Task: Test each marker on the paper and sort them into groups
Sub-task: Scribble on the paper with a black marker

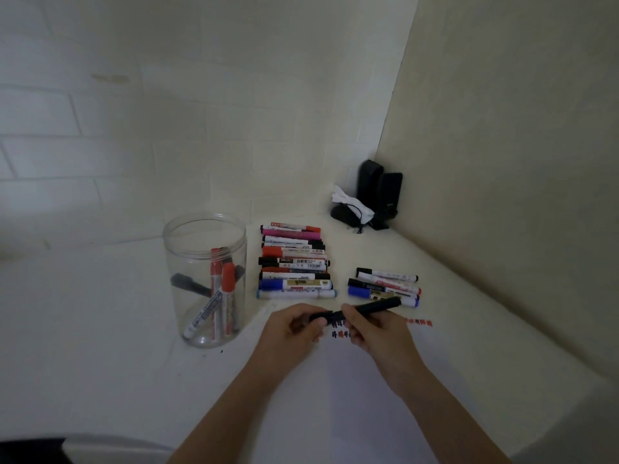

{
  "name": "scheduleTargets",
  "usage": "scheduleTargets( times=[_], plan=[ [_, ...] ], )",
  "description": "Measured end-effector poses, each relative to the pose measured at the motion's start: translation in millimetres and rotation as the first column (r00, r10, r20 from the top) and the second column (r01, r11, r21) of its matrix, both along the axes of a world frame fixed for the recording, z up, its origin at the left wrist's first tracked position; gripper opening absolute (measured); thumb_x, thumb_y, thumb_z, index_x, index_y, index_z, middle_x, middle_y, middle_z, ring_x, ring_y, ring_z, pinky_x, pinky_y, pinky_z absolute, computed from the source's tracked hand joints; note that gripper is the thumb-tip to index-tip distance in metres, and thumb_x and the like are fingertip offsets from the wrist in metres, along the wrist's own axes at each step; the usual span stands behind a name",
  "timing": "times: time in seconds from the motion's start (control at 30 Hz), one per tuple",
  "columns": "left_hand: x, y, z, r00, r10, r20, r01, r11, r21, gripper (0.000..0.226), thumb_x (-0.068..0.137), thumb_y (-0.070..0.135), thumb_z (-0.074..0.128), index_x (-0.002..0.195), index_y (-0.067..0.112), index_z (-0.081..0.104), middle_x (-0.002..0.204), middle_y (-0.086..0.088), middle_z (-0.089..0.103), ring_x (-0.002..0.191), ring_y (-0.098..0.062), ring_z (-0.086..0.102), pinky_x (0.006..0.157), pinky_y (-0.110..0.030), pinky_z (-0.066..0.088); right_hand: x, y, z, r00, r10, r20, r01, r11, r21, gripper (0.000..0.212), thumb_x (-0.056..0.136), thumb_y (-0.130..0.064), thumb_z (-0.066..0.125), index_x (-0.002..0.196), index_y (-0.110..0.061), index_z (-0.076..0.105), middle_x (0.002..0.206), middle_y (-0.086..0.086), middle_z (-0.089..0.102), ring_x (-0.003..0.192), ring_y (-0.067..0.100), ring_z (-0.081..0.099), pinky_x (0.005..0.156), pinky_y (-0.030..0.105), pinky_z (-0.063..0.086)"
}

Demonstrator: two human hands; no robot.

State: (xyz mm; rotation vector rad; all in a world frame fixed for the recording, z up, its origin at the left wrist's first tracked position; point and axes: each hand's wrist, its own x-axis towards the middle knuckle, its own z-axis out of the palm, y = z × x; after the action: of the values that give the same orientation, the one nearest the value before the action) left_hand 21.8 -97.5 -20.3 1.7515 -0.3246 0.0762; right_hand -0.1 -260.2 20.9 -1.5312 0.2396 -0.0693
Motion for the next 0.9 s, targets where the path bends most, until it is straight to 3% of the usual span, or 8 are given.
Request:
scheduleTargets(
  times=[0.43,0.6,0.63,0.7,0.73,0.8,0.87,0.9],
  plan=[
    [-1,-1,3,0.999,0.001,0.042,-0.001,1.0,-0.017,0.018,0.084,0.009,0.07,0.096,0.023,0.073,0.091,0.009,0.073,0.085,-0.003,0.067,0.08,-0.014,0.05,-12,7,-6,0.983,0.045,-0.18,0.015,0.947,0.322,0.03,0.085,-0.018,0.072,0.104,0.005,0.067,0.073,0.009,0.066,0.065,0.013,0.058,0.061,0.022,0.052],
    [-3,1,6,0.998,0.052,0.022,-0.052,0.998,-0.032,0.019,0.083,0.009,0.071,0.095,0.024,0.073,0.087,0.008,0.071,0.082,-0.004,0.063,0.077,-0.012,0.047,-20,-22,13,0.981,0.094,-0.169,-0.046,0.962,0.269,0.032,0.083,-0.031,0.073,0.101,-0.004,0.072,0.08,0.006,0.068,0.071,0.015,0.06,0.064,0.026,0.052],
    [-3,3,6,0.997,0.07,0.041,-0.071,0.997,0.007,0.019,0.083,0.01,0.071,0.095,0.025,0.073,0.088,0.009,0.07,0.083,-0.003,0.062,0.078,-0.011,0.047,-20,-29,16,0.984,0.095,-0.15,-0.064,0.978,0.2,0.029,0.084,-0.031,0.072,0.099,-0.007,0.073,0.082,0.006,0.07,0.073,0.015,0.061,0.067,0.026,0.052],
    [-3,6,10,0.994,0.069,0.079,-0.076,0.994,0.08,0.019,0.085,0.013,0.069,0.096,0.029,0.071,0.091,0.014,0.069,0.088,0.0,0.061,0.081,-0.01,0.046,-19,-41,21,0.985,0.146,-0.091,-0.158,0.976,-0.147,0.017,0.088,-0.028,0.067,0.095,-0.014,0.074,0.083,0.004,0.072,0.075,0.013,0.065,0.07,0.023,0.053],
    [-2,6,13,0.994,0.054,0.091,-0.064,0.991,0.115,0.02,0.086,0.014,0.068,0.096,0.03,0.07,0.093,0.017,0.068,0.09,0.002,0.061,0.083,-0.01,0.046,-17,-45,23,0.978,0.196,-0.069,-0.208,0.909,-0.362,0.012,0.091,-0.027,0.064,0.093,-0.019,0.074,0.082,0.002,0.072,0.074,0.01,0.065,0.069,0.021,0.053],
    [3,4,21,0.994,0.008,0.107,-0.033,0.972,0.234,0.02,0.087,0.017,0.067,0.099,0.033,0.067,0.097,0.02,0.066,0.093,0.003,0.06,0.087,-0.012,0.047,-7,-47,25,0.945,0.32,-0.067,-0.275,0.666,-0.693,0.013,0.094,-0.032,0.06,0.085,-0.029,0.07,0.077,-0.001,0.069,0.065,0.005,0.06,0.064,0.021,0.048],
    [9,0,26,0.992,-0.009,0.129,-0.04,0.928,0.37,0.021,0.088,0.021,0.066,0.106,0.032,0.065,0.106,0.018,0.064,0.1,0.002,0.056,0.094,-0.019,0.045,4,-44,22,0.918,0.383,-0.107,-0.293,0.468,-0.834,0.015,0.095,-0.035,0.057,0.085,-0.031,0.068,0.075,-0.003,0.064,0.06,0.005,0.052,0.059,0.018,0.039],
    [13,-1,26,0.988,0.011,0.156,-0.077,0.903,0.423,0.024,0.088,0.022,0.066,0.111,0.031,0.064,0.113,0.015,0.062,0.107,-0.002,0.053,0.098,-0.022,0.042,11,-45,19,0.922,0.374,-0.102,-0.273,0.439,-0.856,0.014,0.096,-0.034,0.056,0.092,-0.029,0.069,0.078,-0.005,0.063,0.063,0.005,0.051,0.058,0.016,0.037]
  ],
)
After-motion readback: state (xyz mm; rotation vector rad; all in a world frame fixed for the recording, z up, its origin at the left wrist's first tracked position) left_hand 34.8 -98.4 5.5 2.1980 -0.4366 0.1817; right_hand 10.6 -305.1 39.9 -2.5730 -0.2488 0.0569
